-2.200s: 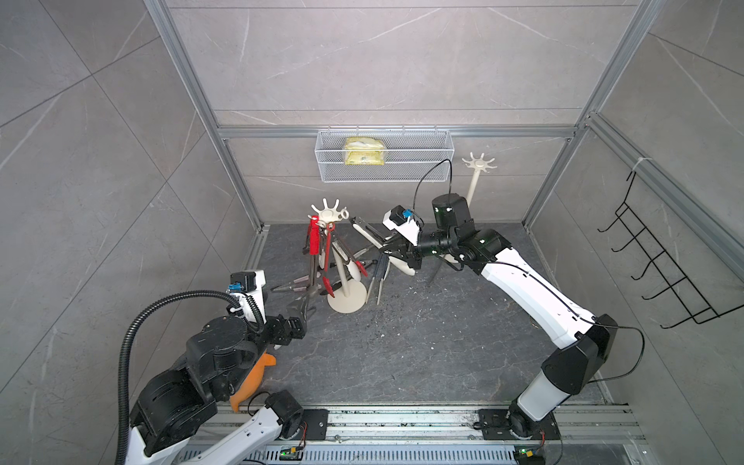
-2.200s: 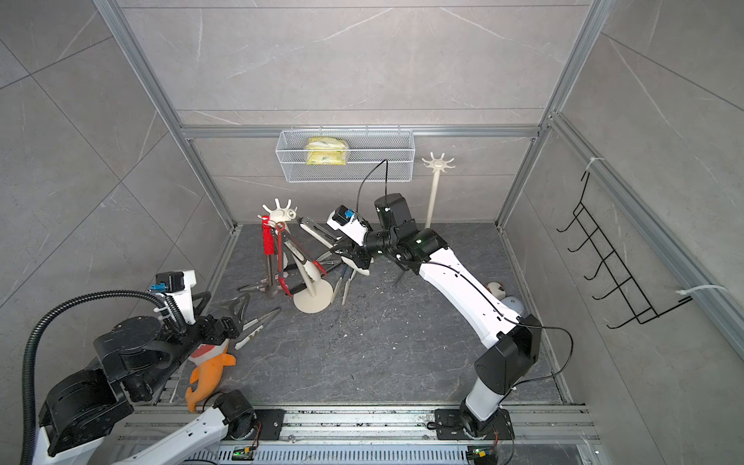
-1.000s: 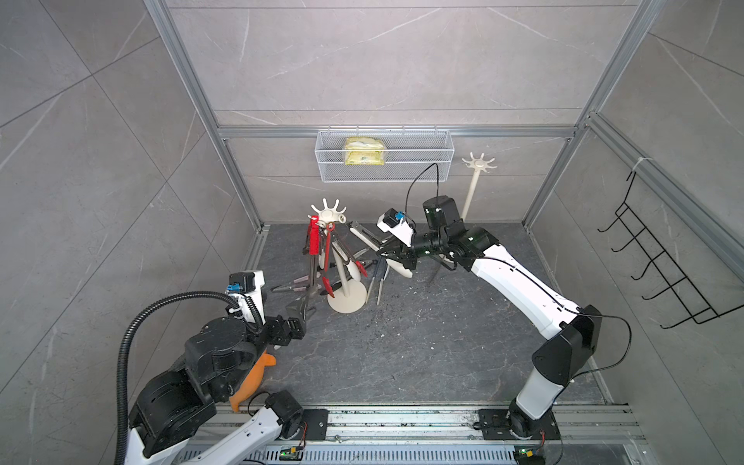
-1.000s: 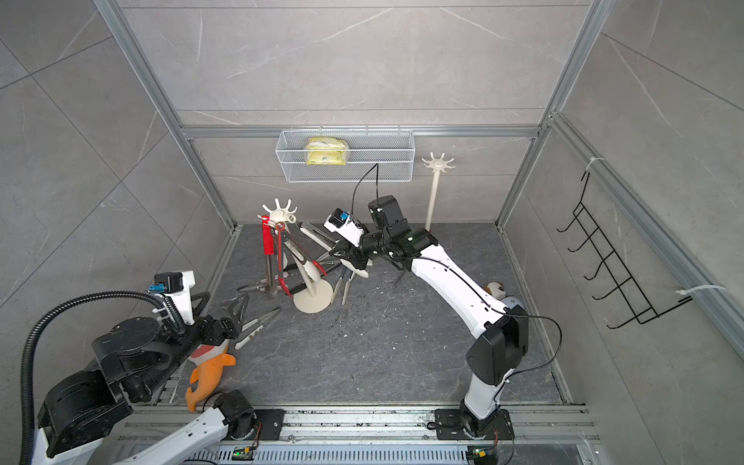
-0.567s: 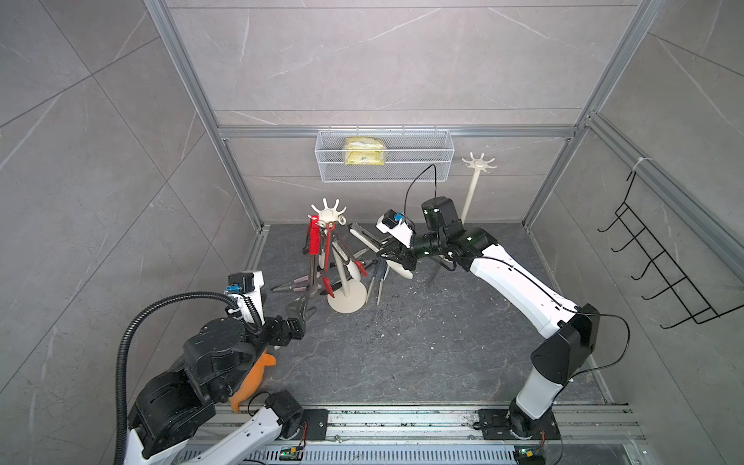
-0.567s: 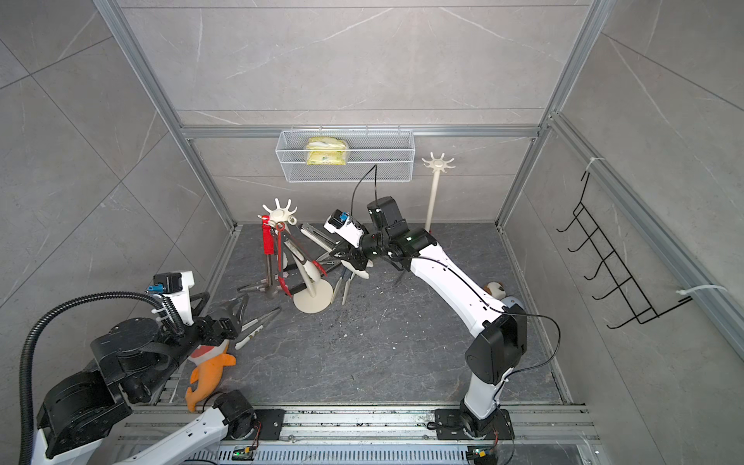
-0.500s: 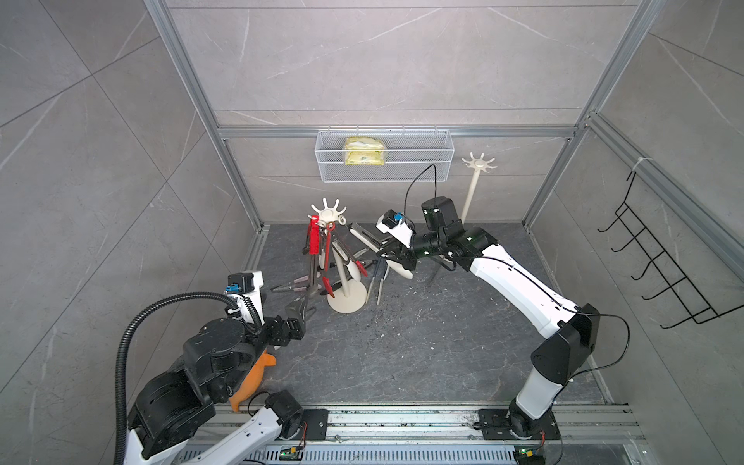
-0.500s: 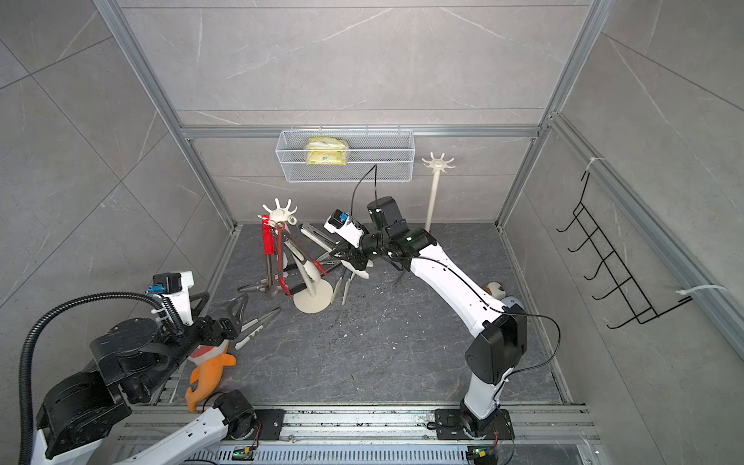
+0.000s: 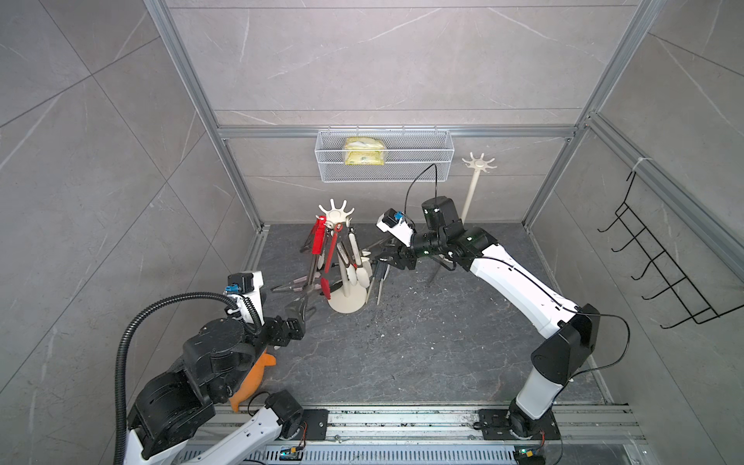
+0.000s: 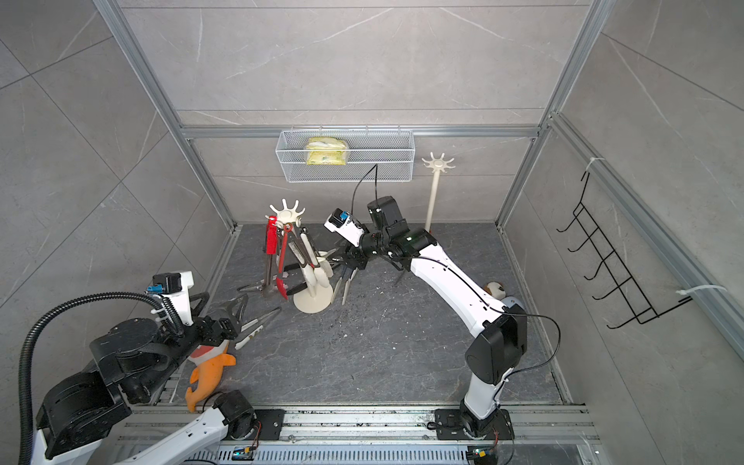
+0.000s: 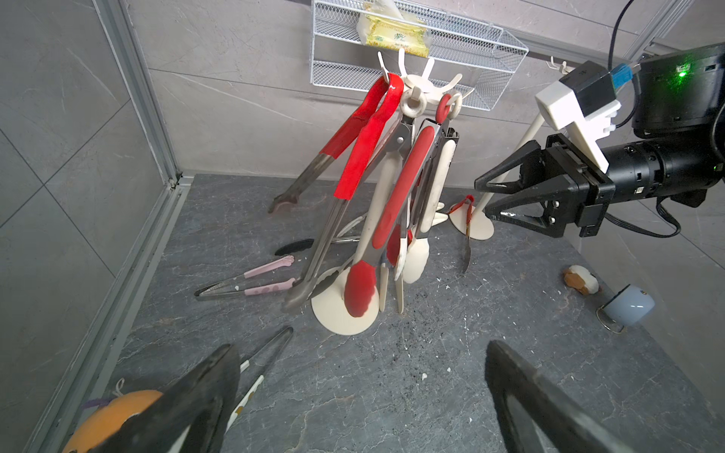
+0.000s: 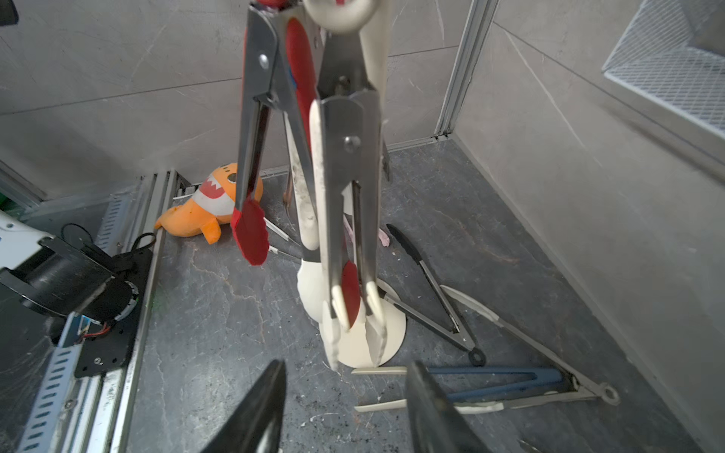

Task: Hang food tongs on kitchen utensil racks
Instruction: Hang the food tongs on the rack.

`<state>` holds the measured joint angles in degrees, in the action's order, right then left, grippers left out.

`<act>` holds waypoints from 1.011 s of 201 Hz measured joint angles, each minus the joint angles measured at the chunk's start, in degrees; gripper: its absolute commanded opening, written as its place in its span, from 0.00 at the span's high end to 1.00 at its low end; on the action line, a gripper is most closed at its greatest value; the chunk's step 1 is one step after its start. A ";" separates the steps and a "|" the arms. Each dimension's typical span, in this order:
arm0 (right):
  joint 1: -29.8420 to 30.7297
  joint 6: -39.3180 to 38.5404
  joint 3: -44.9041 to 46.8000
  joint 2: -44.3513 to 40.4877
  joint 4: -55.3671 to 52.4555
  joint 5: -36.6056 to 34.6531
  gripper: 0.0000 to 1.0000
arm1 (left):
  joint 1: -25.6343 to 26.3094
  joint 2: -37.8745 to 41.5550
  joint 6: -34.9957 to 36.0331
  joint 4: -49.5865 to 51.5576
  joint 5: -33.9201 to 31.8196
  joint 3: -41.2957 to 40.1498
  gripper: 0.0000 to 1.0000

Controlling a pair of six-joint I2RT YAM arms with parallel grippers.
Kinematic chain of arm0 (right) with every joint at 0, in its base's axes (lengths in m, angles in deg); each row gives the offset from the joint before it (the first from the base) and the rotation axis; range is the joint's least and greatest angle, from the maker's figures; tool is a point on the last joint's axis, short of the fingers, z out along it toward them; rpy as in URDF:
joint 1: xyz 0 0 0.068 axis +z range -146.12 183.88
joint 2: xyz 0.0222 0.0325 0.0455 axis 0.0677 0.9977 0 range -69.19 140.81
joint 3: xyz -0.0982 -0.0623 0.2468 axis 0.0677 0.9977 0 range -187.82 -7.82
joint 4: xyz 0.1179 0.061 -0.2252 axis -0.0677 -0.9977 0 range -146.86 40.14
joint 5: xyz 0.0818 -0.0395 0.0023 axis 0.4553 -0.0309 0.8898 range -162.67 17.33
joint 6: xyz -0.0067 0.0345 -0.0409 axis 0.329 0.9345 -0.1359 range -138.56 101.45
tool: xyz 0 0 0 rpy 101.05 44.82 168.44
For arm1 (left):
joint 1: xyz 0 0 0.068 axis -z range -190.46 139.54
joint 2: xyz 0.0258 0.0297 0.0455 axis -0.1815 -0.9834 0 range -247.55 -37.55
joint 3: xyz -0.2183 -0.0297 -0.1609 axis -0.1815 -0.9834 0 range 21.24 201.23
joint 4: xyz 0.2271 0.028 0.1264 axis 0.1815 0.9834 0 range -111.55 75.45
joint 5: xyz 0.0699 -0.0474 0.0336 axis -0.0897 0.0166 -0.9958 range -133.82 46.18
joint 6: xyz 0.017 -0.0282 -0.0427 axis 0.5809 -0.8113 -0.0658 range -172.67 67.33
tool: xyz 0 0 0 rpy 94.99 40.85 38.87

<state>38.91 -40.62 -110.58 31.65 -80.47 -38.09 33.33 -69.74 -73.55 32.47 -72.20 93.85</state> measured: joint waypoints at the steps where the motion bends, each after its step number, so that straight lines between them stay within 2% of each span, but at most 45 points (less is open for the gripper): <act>1: 0.00 0.13 0.02 0.00 0.02 -0.07 0.40 | 0.00 0.00 0.00 0.02 0.00 0.00 0.01; 53: -0.02 4.48 -0.33 0.00 1.25 -5.18 0.26 | 0.00 -0.02 0.02 0.00 0.00 0.00 0.01; 113: -2.05 18.23 -11.96 3.48 -5.18 -11.32 0.23 | 0.00 -0.09 0.04 -0.04 0.00 0.00 0.01; 203: -3.74 30.01 -12.20 5.75 -16.92 -19.76 0.26 | 0.00 -0.55 0.09 -0.28 0.02 0.00 0.01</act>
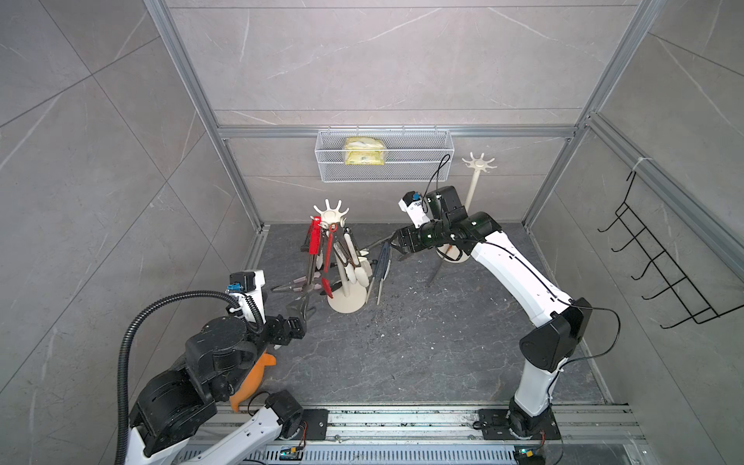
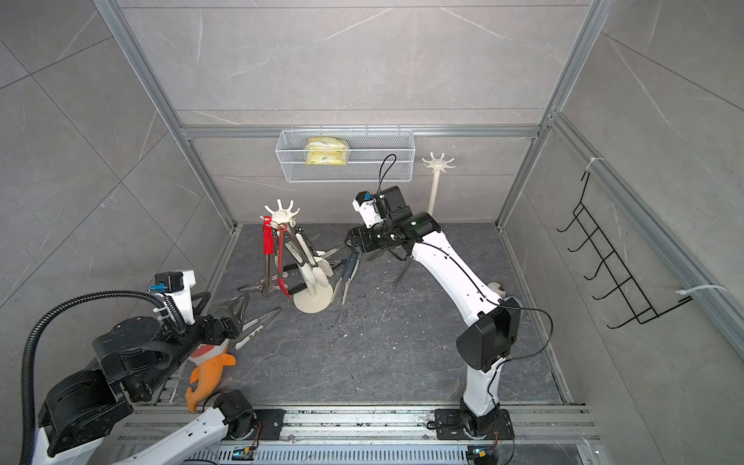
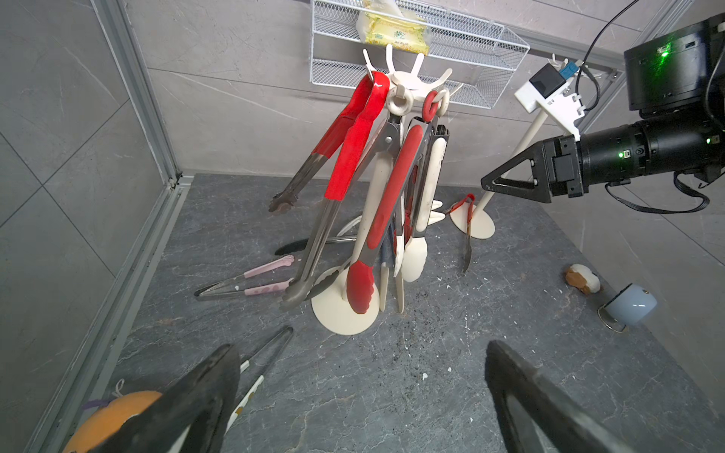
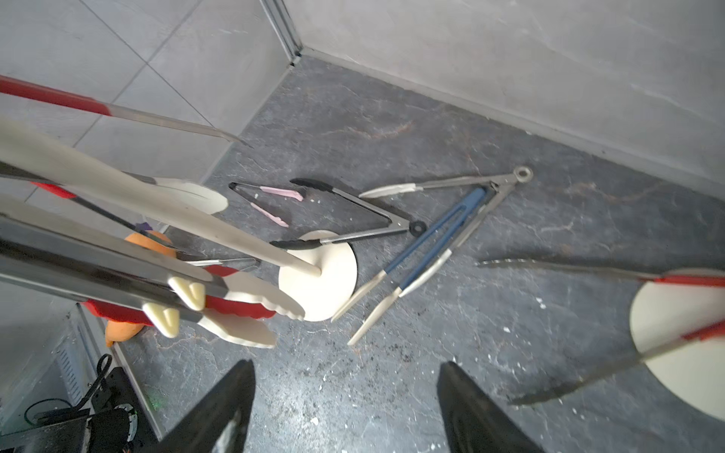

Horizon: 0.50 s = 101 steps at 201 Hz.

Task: Hang food tongs on kitchen utensil racks
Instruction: Hang the food tongs on the rack.

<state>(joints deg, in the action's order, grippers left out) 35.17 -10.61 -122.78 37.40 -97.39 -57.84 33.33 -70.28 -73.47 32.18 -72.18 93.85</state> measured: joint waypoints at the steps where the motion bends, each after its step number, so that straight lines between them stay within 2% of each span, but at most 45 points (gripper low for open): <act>1: -0.04 0.07 0.00 0.04 -0.13 -0.09 0.26 | 0.00 -0.02 0.00 0.00 -0.02 0.00 0.01; 101: -3.39 8.98 3.74 3.02 -6.95 -8.96 0.27 | 0.00 -0.42 0.02 -0.20 0.04 0.00 0.01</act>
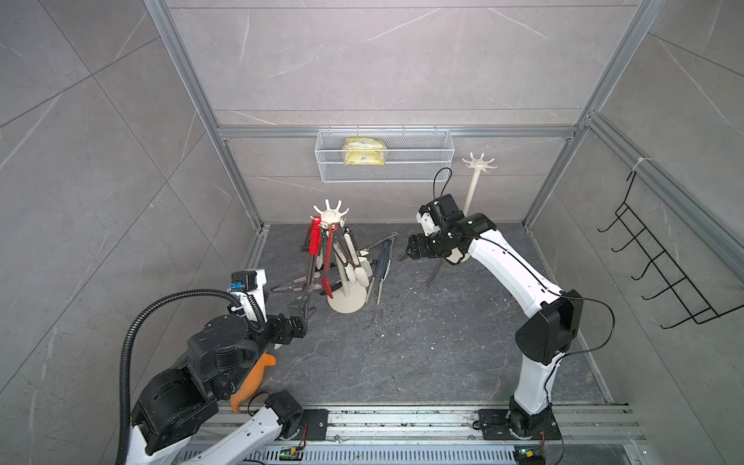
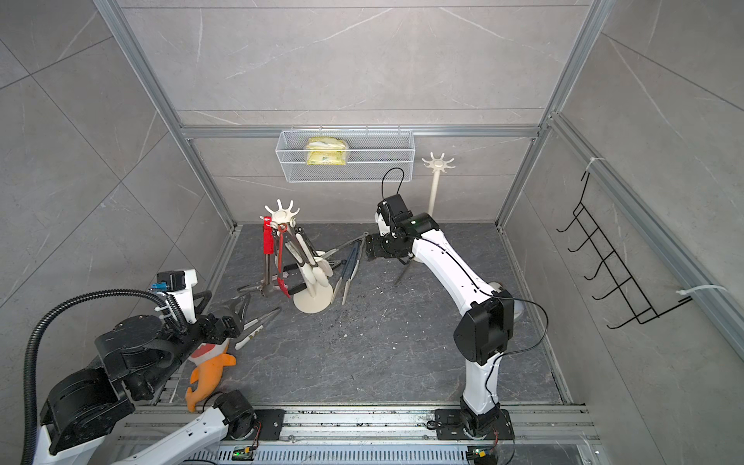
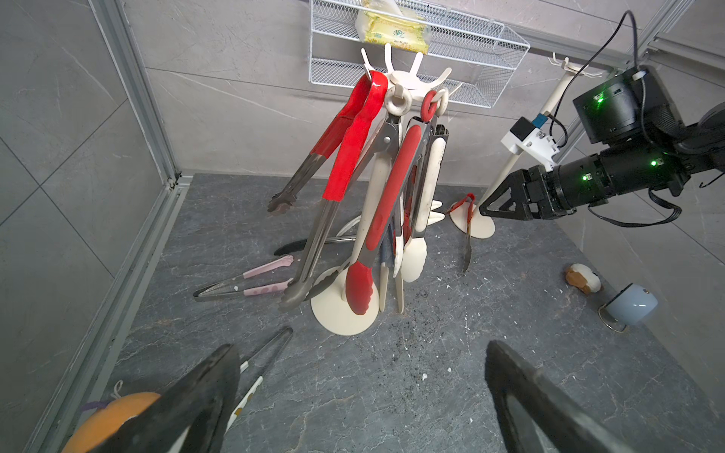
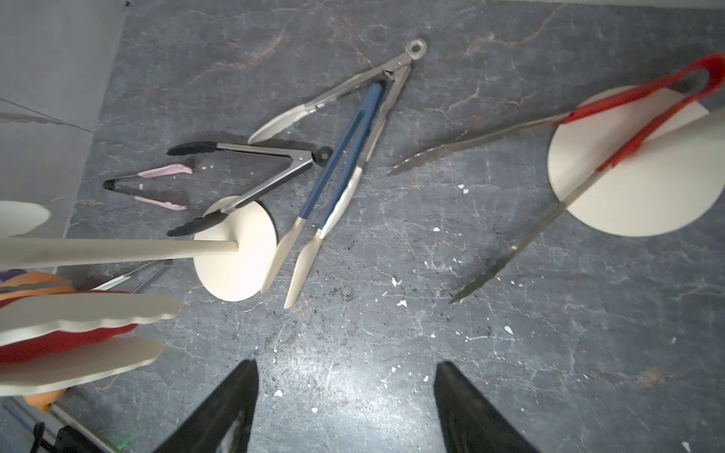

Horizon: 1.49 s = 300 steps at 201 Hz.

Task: Hang food tongs on kitchen utensil racks
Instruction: Hang the food tongs on the rack, then pick up the food tongs from the center of the board.

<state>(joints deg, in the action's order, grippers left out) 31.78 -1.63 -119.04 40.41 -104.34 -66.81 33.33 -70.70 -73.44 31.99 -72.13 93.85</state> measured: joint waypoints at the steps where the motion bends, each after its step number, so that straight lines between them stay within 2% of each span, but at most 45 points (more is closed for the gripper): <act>1: -0.02 0.09 0.07 0.02 -0.02 -0.04 0.27 | 0.00 0.00 0.00 0.00 0.00 0.00 0.01; 76: -3.34 3.45 5.88 4.22 0.81 -3.85 0.32 | 0.00 0.00 -0.02 0.04 0.00 0.00 0.01; 194: -7.85 4.55 6.32 12.46 2.91 -8.74 0.47 | 0.00 -0.04 -0.02 0.07 -0.02 0.00 0.01; 241: -9.27 4.52 3.65 16.87 2.89 -10.40 0.50 | 0.00 -0.07 -0.04 0.09 0.00 0.00 0.01; 300: -9.94 4.55 -3.87 21.68 2.62 -11.61 0.52 | 0.00 -0.07 -0.04 0.24 -0.02 0.00 0.00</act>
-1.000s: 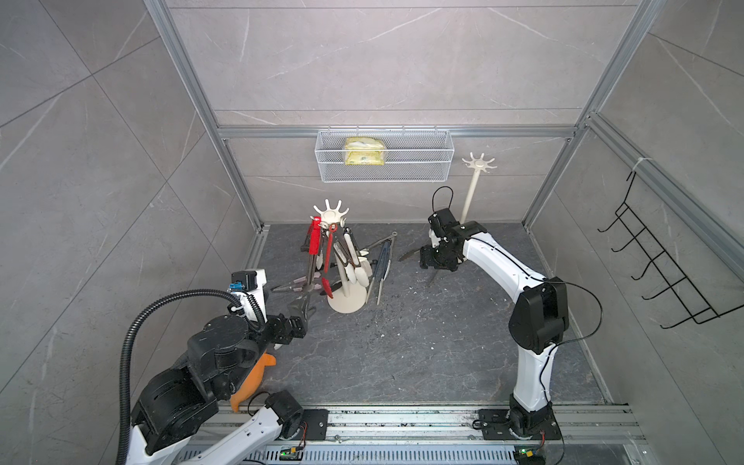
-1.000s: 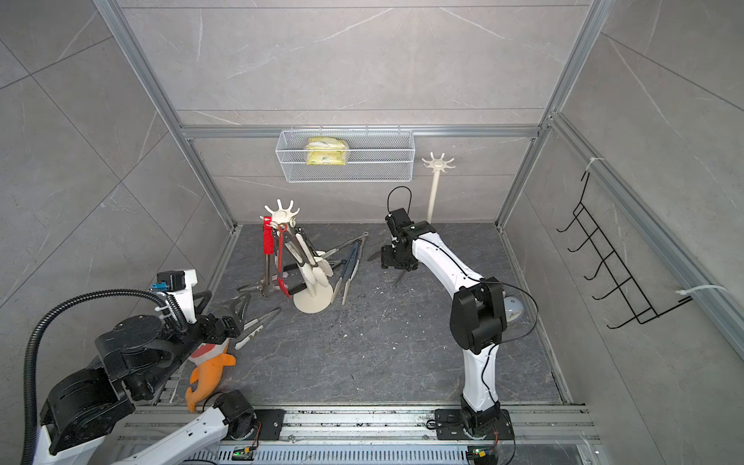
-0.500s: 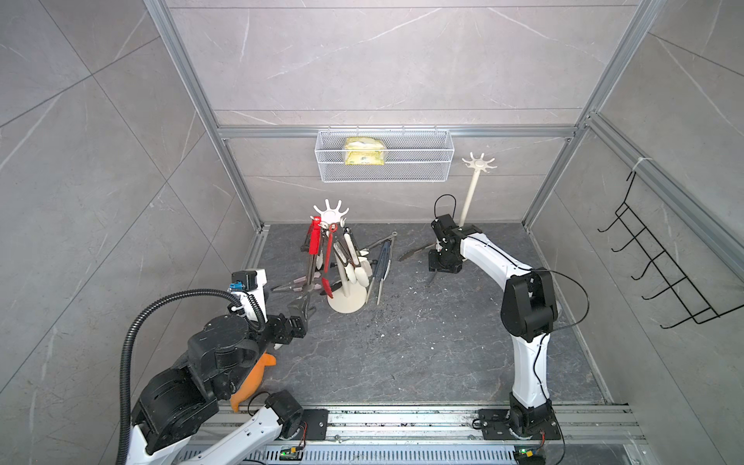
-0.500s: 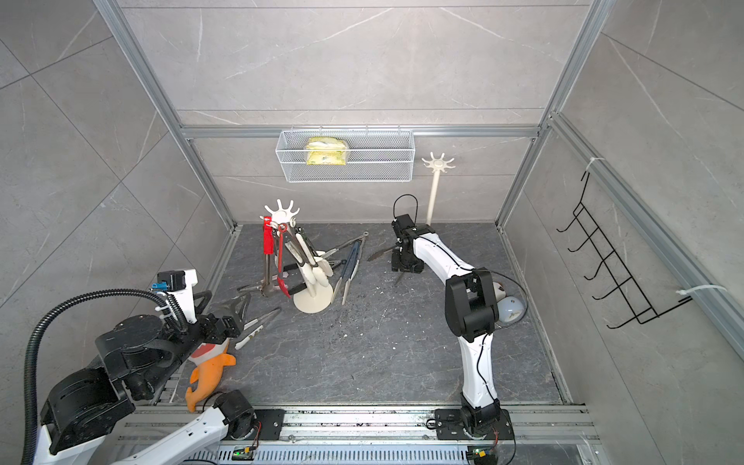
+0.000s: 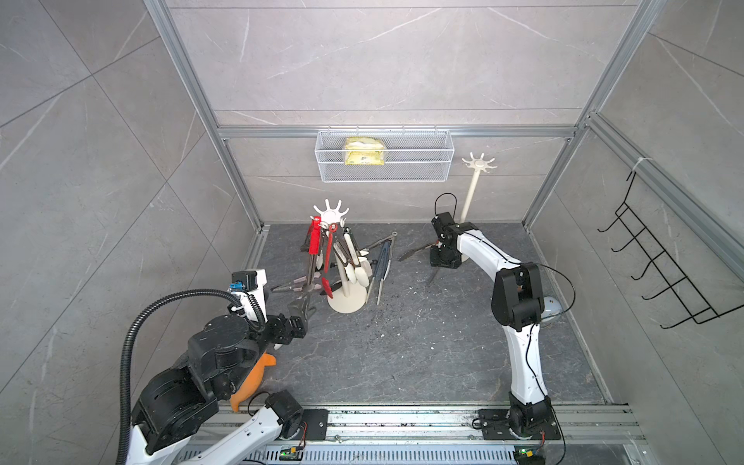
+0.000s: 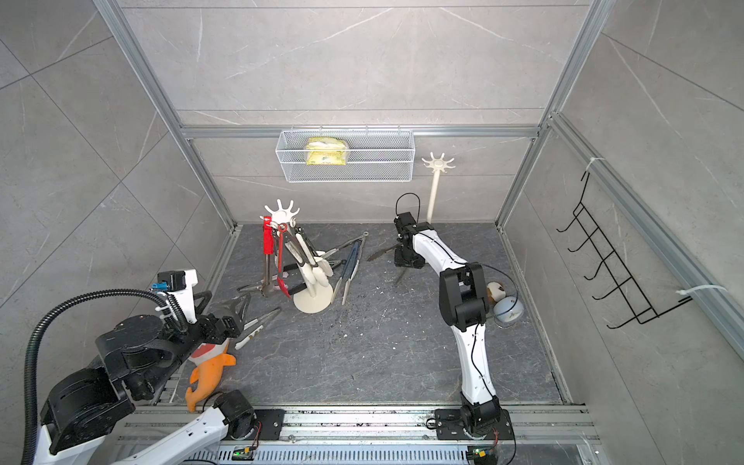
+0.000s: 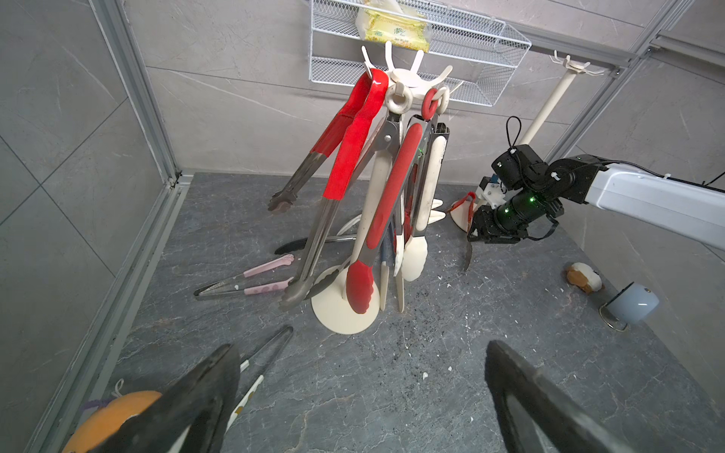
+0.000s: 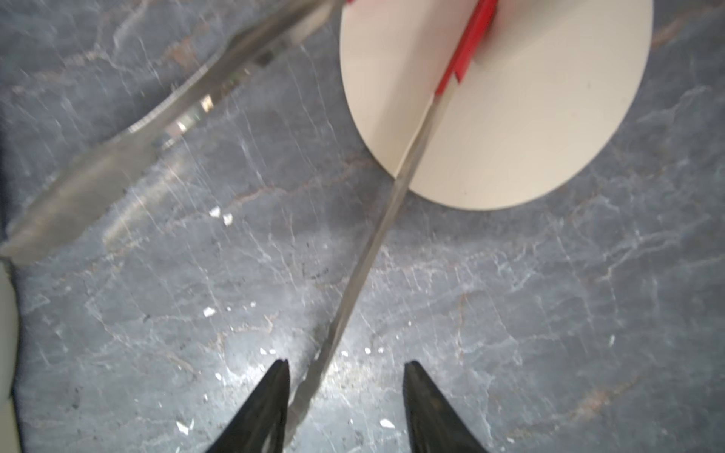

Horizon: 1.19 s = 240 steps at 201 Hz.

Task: Hang food tongs on kitchen utensil racks
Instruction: Pick up the food tongs from the center of the board.

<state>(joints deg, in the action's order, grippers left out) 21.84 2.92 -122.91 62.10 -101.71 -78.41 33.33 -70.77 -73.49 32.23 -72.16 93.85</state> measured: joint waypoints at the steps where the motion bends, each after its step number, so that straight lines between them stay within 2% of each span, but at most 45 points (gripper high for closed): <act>1: 0.00 -0.02 -0.22 0.15 0.00 -0.02 0.52 | 0.00 0.00 0.00 0.00 0.00 0.00 0.00; 80: -0.22 0.63 -10.58 8.24 -4.09 -1.90 0.56 | 0.00 0.00 -0.02 0.13 -0.04 0.00 0.01; 133: -0.48 0.59 -13.92 10.93 -6.82 -3.65 0.59 | 0.00 0.00 -0.02 0.22 -0.09 0.00 0.00; 240: -0.52 -1.14 -15.32 12.94 -7.89 -4.15 0.81 | 0.00 -0.13 -0.02 0.22 -0.11 0.00 0.01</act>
<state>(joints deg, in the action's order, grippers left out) 21.31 1.78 -138.23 75.04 -109.61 -82.56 33.33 -70.90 -73.51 32.45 -72.26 93.85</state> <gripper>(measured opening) 0.204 0.994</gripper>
